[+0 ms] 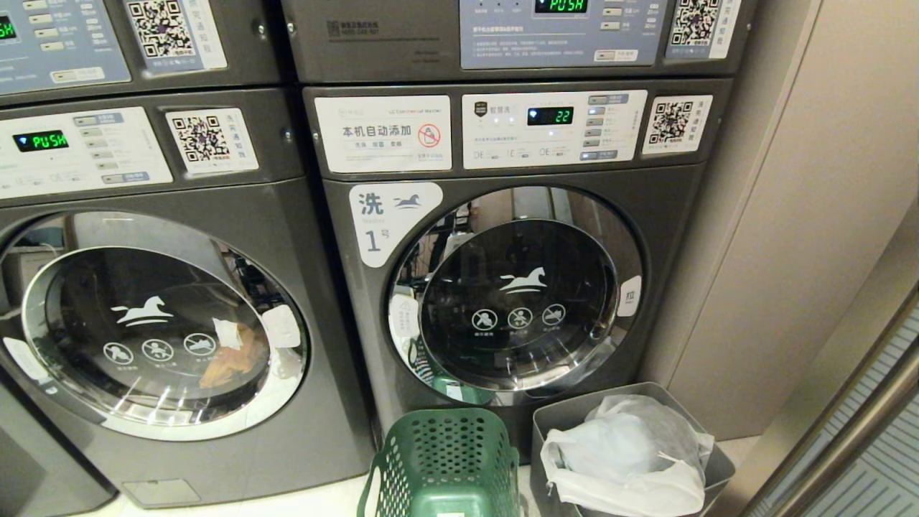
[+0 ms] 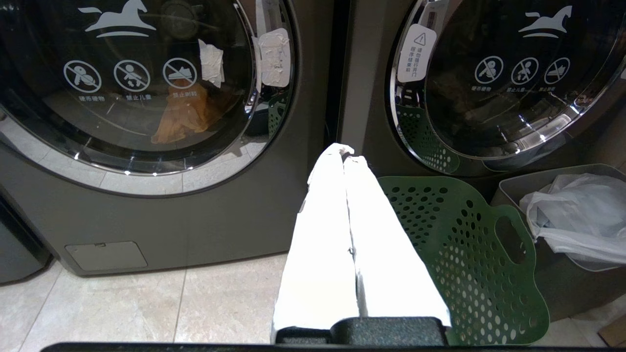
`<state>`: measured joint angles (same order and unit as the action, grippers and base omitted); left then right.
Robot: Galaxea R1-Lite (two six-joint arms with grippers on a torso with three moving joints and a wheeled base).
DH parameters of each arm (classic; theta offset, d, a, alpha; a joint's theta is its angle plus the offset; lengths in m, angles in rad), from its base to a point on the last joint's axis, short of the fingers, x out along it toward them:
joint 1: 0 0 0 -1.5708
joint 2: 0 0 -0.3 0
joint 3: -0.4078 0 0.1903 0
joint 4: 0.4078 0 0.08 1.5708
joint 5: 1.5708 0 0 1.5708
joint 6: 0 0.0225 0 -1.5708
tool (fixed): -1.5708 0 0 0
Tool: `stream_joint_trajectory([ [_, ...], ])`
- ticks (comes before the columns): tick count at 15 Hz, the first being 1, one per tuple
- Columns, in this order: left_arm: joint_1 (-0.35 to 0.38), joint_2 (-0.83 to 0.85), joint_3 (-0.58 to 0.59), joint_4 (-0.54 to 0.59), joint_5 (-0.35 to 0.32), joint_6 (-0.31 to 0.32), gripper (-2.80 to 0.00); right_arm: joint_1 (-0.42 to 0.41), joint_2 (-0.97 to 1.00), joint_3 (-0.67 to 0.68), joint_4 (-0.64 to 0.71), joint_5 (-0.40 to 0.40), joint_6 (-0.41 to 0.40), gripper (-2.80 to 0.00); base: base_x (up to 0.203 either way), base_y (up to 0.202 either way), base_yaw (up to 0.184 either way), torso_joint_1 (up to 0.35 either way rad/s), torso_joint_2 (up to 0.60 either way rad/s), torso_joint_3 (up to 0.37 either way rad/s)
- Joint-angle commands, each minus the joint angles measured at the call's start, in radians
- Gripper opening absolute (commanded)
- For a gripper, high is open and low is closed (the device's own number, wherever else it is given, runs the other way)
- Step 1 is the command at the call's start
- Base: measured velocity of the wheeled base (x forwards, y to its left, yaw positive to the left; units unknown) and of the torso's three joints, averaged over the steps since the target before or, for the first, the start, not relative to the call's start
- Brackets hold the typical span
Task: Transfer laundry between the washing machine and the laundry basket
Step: Open the lid of the washing machine
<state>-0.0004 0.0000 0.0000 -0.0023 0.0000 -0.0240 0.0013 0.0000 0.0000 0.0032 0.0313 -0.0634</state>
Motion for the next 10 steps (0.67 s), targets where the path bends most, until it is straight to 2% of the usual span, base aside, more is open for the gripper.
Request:
stream_joint_trajectory([
  [1, 0.0, 0.0, 0.0, -0.001, 0.0, -0.001, -2.8, 0.0, 0.0, 0.002, 0.001, 0.001, -0.001, -2.8, 0.0, 0.0, 0.0, 0.0, 0.0, 0.0],
  [4, 0.0, 0.0, 0.0, -0.002, -0.002, 0.003, -2.8, 0.0, 0.0, 0.002, 0.0, 0.001, -0.004, -2.8, 0.0, 0.0, 0.0, 0.0, 0.0, 0.0],
  [7, -0.001, 0.0, 0.0, -0.002, -0.005, 0.014, -2.8, 0.0, 0.0, -0.003, 0.006, 0.017, -0.103, -2.8, 0.0, 0.0, 0.0, 0.0, 0.0, 0.0],
  [8, 0.0, 0.0, -0.012, -0.015, -0.003, 0.014, -2.8, 0.0, 0.001, -0.022, 0.009, 0.016, -0.107, -2.8, 0.0, 0.0, 0.0, 0.0, 0.0, 0.0],
  [10, 0.0, 0.009, -0.13, -0.01, -0.008, 0.012, -2.8, -0.001, 0.001, -0.032, 0.042, -0.004, -0.064, -2.8, 0.0, 0.0, 0.0, 0.0, 0.0, 0.0],
])
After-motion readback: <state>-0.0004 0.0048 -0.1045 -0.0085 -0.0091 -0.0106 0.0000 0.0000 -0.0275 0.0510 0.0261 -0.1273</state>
